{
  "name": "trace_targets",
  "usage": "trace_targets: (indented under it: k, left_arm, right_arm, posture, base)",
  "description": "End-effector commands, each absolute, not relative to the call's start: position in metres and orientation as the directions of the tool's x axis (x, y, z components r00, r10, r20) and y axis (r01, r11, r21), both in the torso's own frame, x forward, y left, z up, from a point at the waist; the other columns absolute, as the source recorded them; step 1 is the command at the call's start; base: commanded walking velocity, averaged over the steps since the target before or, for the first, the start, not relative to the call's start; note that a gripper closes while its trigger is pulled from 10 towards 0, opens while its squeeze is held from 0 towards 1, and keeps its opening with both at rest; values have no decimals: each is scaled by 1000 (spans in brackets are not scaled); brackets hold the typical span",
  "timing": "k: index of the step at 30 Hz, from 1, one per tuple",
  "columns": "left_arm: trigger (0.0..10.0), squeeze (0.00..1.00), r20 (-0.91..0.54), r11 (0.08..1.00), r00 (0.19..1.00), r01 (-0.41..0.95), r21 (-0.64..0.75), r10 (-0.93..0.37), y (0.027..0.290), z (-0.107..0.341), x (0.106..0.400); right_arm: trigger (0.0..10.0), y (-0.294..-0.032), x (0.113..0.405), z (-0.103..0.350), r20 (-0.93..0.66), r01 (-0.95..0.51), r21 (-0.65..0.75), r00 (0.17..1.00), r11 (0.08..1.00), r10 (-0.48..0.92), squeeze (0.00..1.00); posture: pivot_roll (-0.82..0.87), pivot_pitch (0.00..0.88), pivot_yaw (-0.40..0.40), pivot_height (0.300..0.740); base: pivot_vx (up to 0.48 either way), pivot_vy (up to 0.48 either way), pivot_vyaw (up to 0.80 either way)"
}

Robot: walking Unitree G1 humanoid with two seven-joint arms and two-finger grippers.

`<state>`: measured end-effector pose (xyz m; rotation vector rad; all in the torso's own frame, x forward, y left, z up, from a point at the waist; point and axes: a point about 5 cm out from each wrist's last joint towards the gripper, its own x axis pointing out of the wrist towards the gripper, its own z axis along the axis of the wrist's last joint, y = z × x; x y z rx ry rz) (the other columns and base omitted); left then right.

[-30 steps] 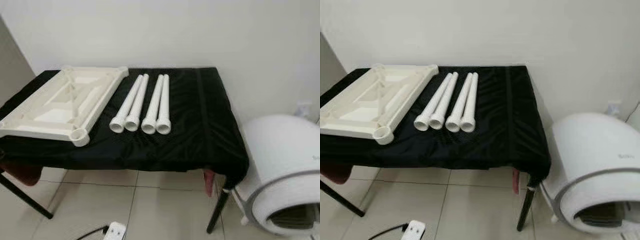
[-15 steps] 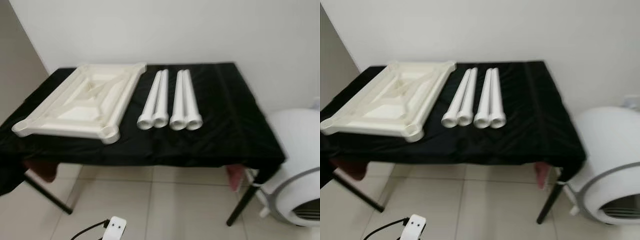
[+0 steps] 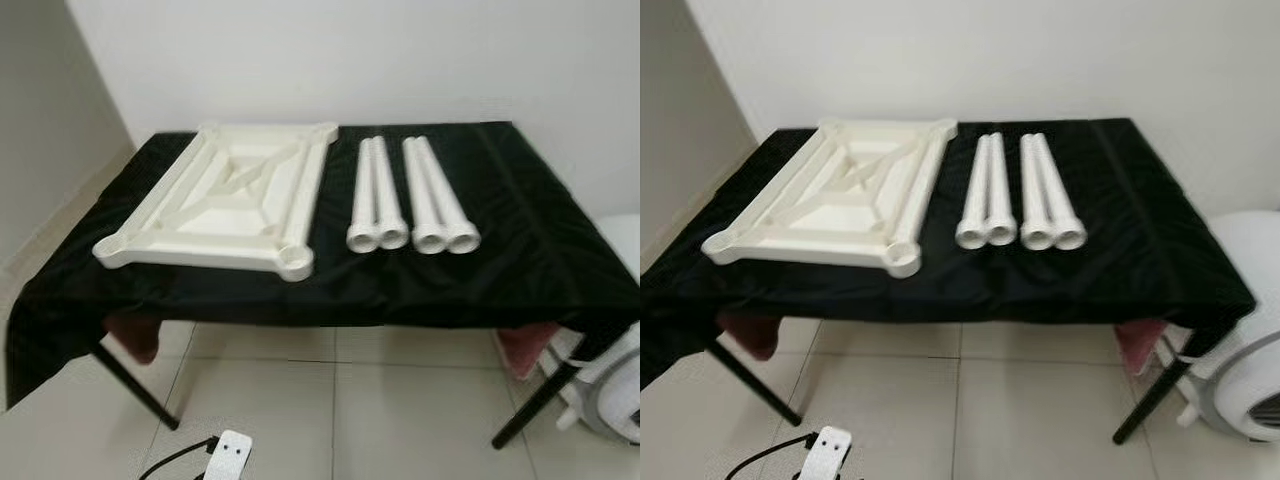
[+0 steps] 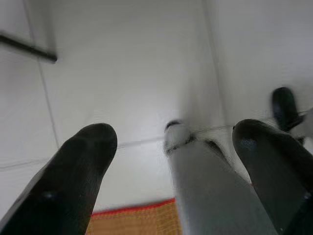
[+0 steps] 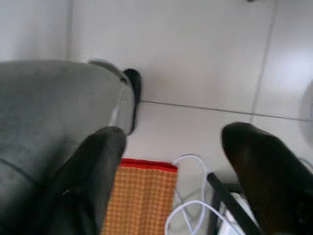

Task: Building children table

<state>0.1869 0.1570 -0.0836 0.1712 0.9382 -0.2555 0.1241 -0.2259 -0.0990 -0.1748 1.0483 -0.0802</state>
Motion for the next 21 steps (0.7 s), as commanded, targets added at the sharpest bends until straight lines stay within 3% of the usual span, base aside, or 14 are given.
trace_targets:
  k: [1,7,21]
  left_arm:
    - [10000,0,-826,961,550,275,40,-123,161,-86,183]
    - [10000,0,-824,961,554,275,44,-121,162,-85,185]
    - [10000,0,-793,959,593,280,37,-142,157,-79,196]
  right_arm:
    - [10000,-207,121,-104,-869,-31,-123,486,992,-92,0]
    - [10000,-207,122,-103,-868,-26,-122,487,992,-94,0]
    - [10000,-208,128,-102,-862,-27,-124,497,992,-95,0]
  posture:
    - [-132,0,98,740]
    - [-133,0,101,740]
    - [-126,0,94,740]
  base:
    - [0,424,0]
    - [0,449,0]
    - [0,0,0]
